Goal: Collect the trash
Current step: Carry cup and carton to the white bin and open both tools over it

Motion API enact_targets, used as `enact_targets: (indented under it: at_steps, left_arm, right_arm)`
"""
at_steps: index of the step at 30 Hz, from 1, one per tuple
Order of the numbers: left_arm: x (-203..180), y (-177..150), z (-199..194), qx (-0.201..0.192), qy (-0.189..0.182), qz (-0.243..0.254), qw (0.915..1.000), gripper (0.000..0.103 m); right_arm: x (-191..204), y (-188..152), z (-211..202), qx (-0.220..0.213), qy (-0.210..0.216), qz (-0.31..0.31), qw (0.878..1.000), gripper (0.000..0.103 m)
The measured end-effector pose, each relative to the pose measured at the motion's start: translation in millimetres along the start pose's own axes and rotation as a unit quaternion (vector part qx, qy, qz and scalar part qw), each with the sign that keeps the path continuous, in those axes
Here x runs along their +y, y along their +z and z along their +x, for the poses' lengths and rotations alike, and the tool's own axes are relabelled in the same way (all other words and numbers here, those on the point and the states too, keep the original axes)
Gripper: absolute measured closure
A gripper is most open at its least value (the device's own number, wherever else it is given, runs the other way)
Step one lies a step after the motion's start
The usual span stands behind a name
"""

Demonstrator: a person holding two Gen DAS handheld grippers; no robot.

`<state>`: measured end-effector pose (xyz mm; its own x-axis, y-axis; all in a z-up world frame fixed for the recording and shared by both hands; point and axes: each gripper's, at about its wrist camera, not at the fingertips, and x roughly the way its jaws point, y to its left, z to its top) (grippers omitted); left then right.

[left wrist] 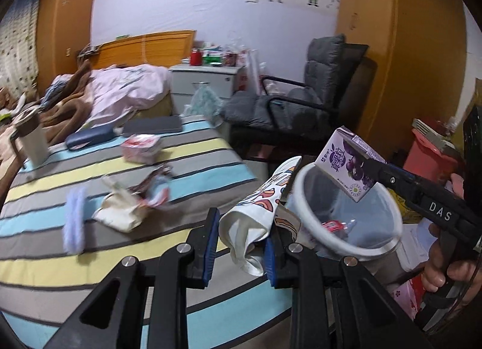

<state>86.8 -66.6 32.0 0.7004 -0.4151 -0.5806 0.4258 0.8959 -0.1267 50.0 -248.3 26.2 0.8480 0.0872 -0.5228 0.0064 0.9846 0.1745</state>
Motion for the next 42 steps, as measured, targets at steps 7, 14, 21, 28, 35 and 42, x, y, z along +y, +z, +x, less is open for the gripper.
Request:
enact_targets:
  at_steps: [7, 14, 21, 28, 35, 42]
  left_arm:
    - [-42.9, 13.3, 19.5, 0.003, -0.037, 0.029, 0.9989, 0.075]
    - [-73.7, 22.1, 46.6, 0.021, -0.067, 0.036, 0.9969, 0.075]
    - [-101.7, 24.0, 75.4, 0.046, -0.091, 0.049, 0.9937, 0.075]
    - [-115.1, 16.8, 96.0, 0.070, -0.088, 0.058, 0.9919, 0.074]
    - [-118.4, 15.4, 101.9, 0.079, -0.083, 0.061, 0.9915, 0.060]
    - [-112.8, 16.5, 99.0, 0.076, -0.082, 0.052, 0.9924, 0.050]
  right_arm:
    - [-31.1, -0.6, -10.3, -0.007, -0.038, 0.023, 0.999, 0.059]
    - [-57.3, -4.8, -16.3, 0.001, -0.075, 0.037, 0.996, 0.059]
    - [-81.0, -13.4, -10.9, 0.028, -0.107, 0.048, 0.993, 0.059]
    - [-96.6, -21.4, 0.6, 0.061, -0.123, 0.054, 0.989, 0.059]
    - [-102.0, -23.2, 8.9, 0.086, -0.118, 0.047, 0.988, 0.059]
    - [-105.3, -22.3, 5.8, 0.081, -0.123, 0.050, 0.988, 0.045]
